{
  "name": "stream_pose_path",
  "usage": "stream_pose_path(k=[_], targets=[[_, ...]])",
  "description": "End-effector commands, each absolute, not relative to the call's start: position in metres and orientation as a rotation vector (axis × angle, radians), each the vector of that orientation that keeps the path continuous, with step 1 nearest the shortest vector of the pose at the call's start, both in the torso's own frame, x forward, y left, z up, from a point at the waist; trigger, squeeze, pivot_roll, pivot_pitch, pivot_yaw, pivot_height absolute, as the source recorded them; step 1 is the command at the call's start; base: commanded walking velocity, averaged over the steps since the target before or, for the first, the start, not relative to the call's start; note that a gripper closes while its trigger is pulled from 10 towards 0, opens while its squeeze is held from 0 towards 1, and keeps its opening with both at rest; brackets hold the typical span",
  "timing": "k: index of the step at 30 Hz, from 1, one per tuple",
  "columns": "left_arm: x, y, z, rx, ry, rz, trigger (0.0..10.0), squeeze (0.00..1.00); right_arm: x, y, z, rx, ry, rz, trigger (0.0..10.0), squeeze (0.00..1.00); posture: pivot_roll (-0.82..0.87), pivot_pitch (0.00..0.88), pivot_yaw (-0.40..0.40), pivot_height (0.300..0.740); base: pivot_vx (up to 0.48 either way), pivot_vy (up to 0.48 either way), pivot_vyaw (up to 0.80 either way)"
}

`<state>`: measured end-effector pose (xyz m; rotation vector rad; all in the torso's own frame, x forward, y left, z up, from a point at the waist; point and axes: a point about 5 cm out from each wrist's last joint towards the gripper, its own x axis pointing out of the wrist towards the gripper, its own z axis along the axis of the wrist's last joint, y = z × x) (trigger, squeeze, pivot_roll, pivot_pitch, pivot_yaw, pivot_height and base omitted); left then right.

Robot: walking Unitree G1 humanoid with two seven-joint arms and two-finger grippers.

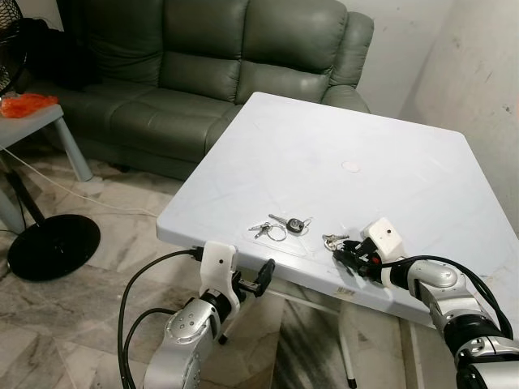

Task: Hang keys on a hook

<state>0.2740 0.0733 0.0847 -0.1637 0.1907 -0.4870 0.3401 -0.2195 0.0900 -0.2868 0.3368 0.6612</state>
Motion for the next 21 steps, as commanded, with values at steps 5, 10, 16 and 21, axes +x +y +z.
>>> stream_pose_path(k=[5,10,16,21], targets=[[0.2704,0.0632,0.0877,-0.196,0.183,-0.495,10.0,0.0,0.3403,-0.2267,0.0932,-0.282,0.336,0.648,0.0,0.0,0.04,0.055,-0.105,0.74,0.0,0.0,0.0],[0.2706,0.0626,0.0881,-0.198,0.182,-0.496,10.0,0.0,0.3405,-0.228,0.0941,-0.287,0.331,0.642,0.0,0.0,0.03,0.056,-0.106,0.74,0.0,0.0,0.0],[0.2705,0.0619,0.088,-0.2,0.184,-0.496,10.0,0.0,0.3408,-0.2278,0.0953,-0.274,0.32,0.644,0.0,0.0,0.03,0.057,-0.105,0.74,0.0,0.0,0.0],[0.2705,0.0621,0.0879,-0.202,0.184,-0.494,10.0,0.0,0.3422,-0.2283,0.0982,-0.25,0.297,0.633,0.0,0.0,0.03,0.057,-0.103,0.74,0.0,0.0,0.0]])
